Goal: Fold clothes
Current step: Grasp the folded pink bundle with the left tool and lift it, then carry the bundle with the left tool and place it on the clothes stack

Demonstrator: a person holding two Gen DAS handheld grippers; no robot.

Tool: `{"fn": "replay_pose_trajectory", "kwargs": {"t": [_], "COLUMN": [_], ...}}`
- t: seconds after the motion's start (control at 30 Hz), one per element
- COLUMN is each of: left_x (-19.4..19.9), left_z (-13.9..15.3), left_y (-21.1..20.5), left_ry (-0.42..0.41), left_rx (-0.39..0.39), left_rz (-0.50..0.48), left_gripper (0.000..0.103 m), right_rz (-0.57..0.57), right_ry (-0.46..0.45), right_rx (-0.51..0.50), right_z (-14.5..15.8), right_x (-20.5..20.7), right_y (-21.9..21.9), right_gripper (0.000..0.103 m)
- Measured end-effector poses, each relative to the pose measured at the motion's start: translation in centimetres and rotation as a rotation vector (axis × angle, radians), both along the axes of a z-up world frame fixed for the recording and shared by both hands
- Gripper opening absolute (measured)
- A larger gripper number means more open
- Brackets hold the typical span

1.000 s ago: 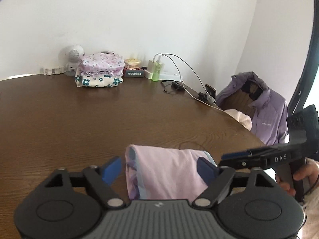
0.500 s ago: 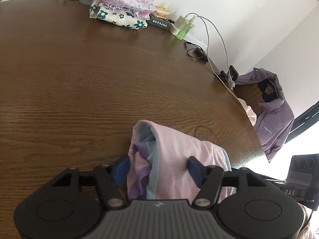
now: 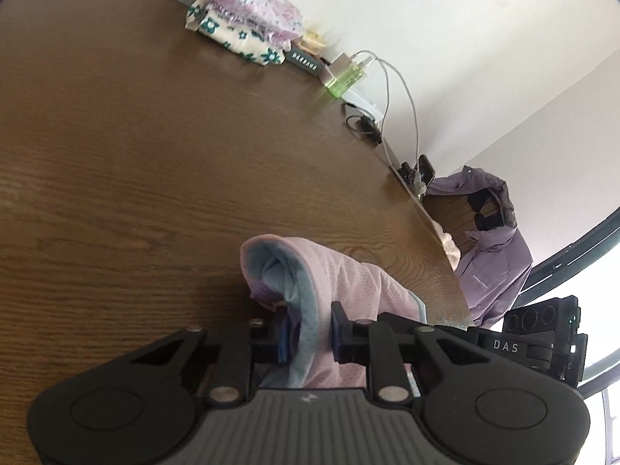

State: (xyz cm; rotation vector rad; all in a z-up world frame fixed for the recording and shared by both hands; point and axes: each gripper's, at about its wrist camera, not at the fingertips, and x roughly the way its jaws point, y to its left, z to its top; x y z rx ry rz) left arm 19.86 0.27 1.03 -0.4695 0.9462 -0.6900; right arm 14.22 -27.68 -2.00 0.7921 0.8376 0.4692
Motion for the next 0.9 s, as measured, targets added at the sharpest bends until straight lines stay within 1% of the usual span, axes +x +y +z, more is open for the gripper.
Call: {"fn": "replay_pose_trajectory", "kwargs": {"t": [0.1, 0.2, 0.27, 0.37, 0.47, 0.57, 0.63, 0.67, 0.73, 0.8, 0.9], "left_x": [0.2, 1.4, 2.8, 6.1, 11.4, 18.2, 22.9, 25.4, 30.4, 34.5, 39.4], "left_z": [3.1, 6.8, 9.4, 12.8, 15.2, 15.2, 15.0, 14.4, 12.3, 9.8, 5.8], "left_y": [0.3, 0.4, 0.2, -0.1, -0.9, -1.4, -1.7, -1.9, -2.2, -2.4, -2.2], "left_ry": [-0.109, -0.217, -0.292, -0.385, -0.436, -0.423, -0.409, -0.391, -0.349, -0.308, -0.223], "left_rx": [-0.017, -0.023, -0.025, -0.03, -0.038, -0.047, -0.053, -0.057, -0.061, -0.053, -0.027], "left_rz": [0.007, 0.03, 0.054, 0.099, 0.148, 0.191, 0.219, 0.231, 0.245, 0.251, 0.262], "left_gripper": [0.019, 0.019, 0.019, 0.019, 0.019, 0.019, 0.02, 0.02, 0.02, 0.02, 0.02], "right_rz": [0.015, 0.025, 0.027, 0.022, 0.007, -0.013, -0.03, -0.039, -0.051, -0.058, -0.084], "right_ry": [-0.072, -0.174, -0.243, -0.325, -0.371, -0.387, -0.383, -0.369, -0.334, -0.305, -0.25], "right_rx": [-0.012, -0.031, -0.049, -0.077, -0.101, -0.123, -0.141, -0.146, -0.153, -0.175, -0.201], "right_z": [2.9, 7.1, 10.2, 14.2, 17.2, 18.6, 18.5, 18.0, 16.5, 14.3, 10.3], "right_x": [1.1, 3.2, 5.2, 9.5, 15.6, 22.3, 26.9, 29.4, 34.4, 38.9, 43.6], "right_y": [0.3, 0.5, 0.5, 0.5, 0.7, 0.7, 0.6, 0.6, 0.5, 0.5, 0.5], "right_gripper": [0.012, 0.012, 0.012, 0.012, 0.012, 0.012, 0.012, 0.012, 0.012, 0.012, 0.012]}}
